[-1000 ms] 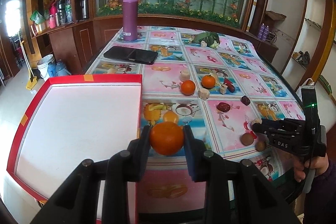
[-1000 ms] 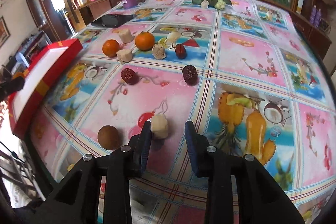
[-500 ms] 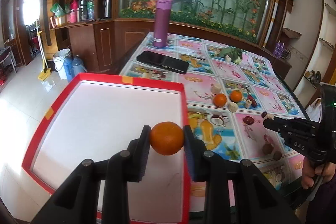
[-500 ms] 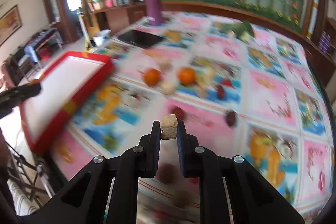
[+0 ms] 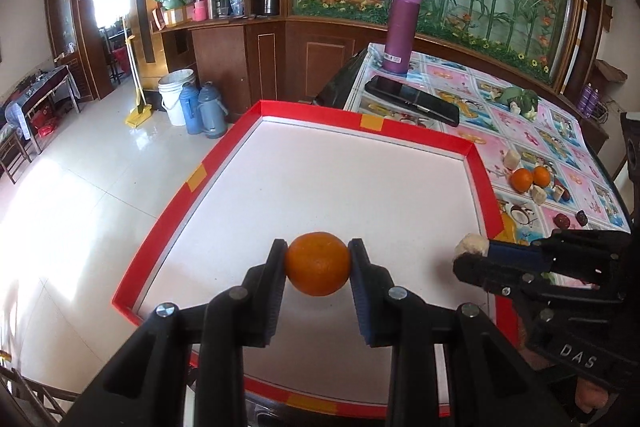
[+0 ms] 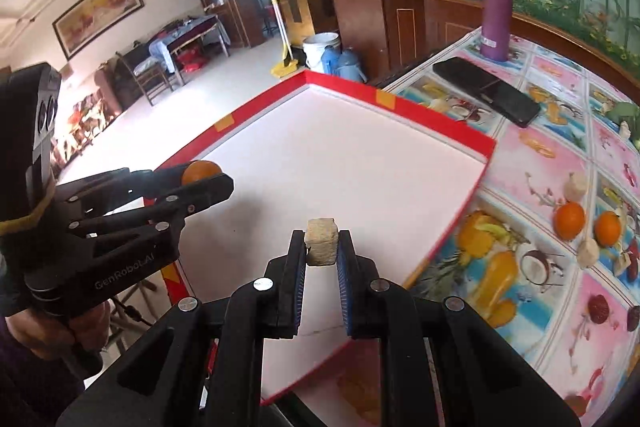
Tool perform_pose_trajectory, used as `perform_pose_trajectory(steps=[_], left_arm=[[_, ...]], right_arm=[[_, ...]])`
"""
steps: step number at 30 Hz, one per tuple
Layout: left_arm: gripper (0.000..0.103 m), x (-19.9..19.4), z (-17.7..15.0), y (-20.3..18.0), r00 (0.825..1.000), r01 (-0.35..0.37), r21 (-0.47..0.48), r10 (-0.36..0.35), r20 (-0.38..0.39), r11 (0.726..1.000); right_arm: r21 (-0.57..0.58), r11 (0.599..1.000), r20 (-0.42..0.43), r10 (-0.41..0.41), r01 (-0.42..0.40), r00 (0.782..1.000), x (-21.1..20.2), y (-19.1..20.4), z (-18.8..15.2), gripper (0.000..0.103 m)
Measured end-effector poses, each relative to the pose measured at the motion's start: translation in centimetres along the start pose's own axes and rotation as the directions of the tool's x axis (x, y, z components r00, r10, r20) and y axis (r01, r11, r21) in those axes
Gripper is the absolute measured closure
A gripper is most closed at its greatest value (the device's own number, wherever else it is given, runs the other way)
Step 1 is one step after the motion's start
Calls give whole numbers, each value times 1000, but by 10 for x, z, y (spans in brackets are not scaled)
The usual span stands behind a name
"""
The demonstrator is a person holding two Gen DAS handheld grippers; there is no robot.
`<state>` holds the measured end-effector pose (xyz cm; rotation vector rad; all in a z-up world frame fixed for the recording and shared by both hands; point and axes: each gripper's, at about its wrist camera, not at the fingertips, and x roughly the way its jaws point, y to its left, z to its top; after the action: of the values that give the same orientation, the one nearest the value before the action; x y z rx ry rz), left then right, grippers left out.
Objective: Organize fruits
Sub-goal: 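Open the left tool to drop the orange while the right tool drops the cube into the tray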
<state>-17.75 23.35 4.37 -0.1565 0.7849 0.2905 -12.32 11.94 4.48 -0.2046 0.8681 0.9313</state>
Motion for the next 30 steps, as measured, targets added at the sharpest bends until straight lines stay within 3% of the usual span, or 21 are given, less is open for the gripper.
perform_pose_trajectory(steps=[9,11,13,14,16,22,30], left_arm=[[68,11,-5,11,997,-63,16,63,-33,998],[57,13,-5,14,996,-81,9,81,-47,997],[36,11,-6,15,994,-95,12,96,-47,995],[33,8,-7,15,994,-104,16,105,-42,994],[27,3,-6,13,992,-119,23,120,-31,993],[24,-10,-3,4,993,-113,40,114,-8,993],[19,-25,-2,-50,999,-44,140,44,3,989]], right_arm=[[-8,1000,-91,6,-7,996,24,9,-6,88],[-5,1000,-104,8,-8,995,23,9,-6,88],[2,1000,-112,22,-22,993,21,7,-5,82],[12,999,-100,32,-31,994,17,5,-6,75],[27,999,-67,48,-46,997,6,1,-8,74],[59,997,35,37,-39,999,-40,-29,-24,74],[126,988,95,-100,88,990,-99,-78,-65,74]])
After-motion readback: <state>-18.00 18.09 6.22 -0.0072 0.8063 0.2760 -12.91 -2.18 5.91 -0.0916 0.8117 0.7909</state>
